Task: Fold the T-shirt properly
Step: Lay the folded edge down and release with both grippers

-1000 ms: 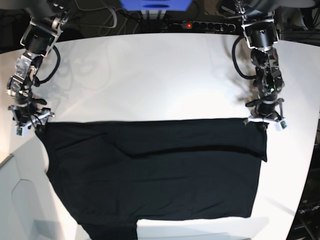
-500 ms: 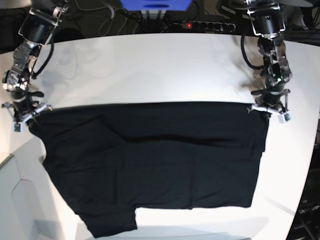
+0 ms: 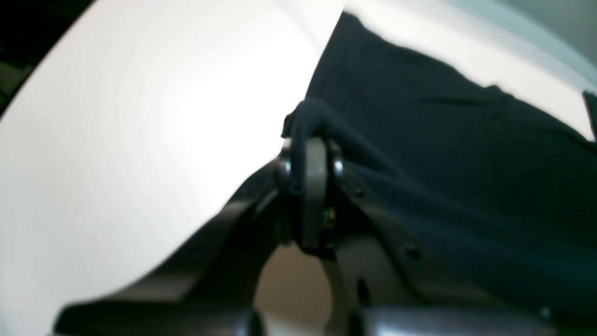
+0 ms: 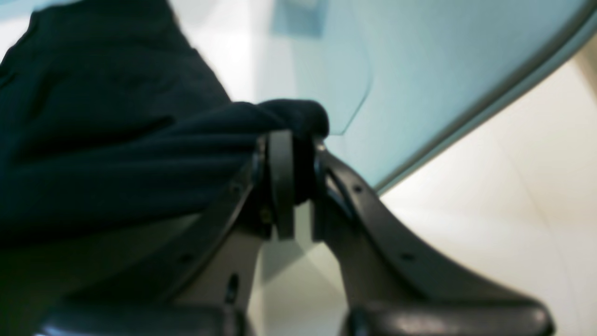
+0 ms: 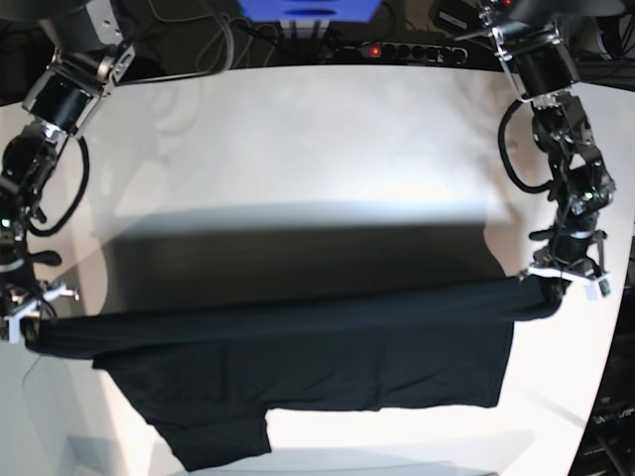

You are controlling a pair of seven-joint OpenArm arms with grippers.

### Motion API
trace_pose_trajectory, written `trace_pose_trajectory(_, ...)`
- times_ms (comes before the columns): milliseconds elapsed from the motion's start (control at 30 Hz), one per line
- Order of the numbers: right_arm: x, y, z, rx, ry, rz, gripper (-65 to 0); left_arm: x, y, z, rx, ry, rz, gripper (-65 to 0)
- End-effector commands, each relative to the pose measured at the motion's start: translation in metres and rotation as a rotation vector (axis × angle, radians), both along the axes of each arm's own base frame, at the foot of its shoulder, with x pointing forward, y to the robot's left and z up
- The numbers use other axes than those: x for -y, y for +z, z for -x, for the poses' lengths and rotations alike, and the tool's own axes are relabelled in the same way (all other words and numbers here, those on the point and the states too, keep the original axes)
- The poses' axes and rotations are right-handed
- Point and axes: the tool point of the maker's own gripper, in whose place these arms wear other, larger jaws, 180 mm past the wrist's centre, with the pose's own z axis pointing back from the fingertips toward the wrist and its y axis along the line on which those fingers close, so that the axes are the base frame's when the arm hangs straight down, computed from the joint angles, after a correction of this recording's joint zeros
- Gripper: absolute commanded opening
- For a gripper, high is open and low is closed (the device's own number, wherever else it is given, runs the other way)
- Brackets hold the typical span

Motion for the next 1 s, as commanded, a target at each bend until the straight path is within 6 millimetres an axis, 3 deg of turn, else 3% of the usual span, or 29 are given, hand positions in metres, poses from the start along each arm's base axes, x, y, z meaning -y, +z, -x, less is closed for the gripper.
trace_pose_trajectory(0,0.009,0.007,0.007,0.011,-0.018,0.032,-65.0,-0.014,0.012,0.002,0.026,0.032,-0.035,-64.9)
trace_pose_trajectory(267,-0.002,-0.048,0.059,-0.137,-0.003,0.038,-65.0,-0.029,-0.03,0.051,-0.087,0.083,-0.022,-64.9)
trace_pose_trajectory(333,0.006,-0.06,0.078,-0.175,-0.029,0.037,-65.0,-0.029,-0.043,0.067,-0.131,0.082,-0.024,-64.9)
trace_pose_trajectory(567,0.011,-0.076,0.142,-0.259,-0.078,0.063,-65.0,-0.028,-0.083,0.123,-0.277,0.08,-0.033,-64.9)
trace_pose_trajectory(967,-0.007,-0.113,0.238,-0.454,-0.099,0.048,-65.0,-0.006,-0.098,0.207,-0.427,0.027,-0.072,-64.9)
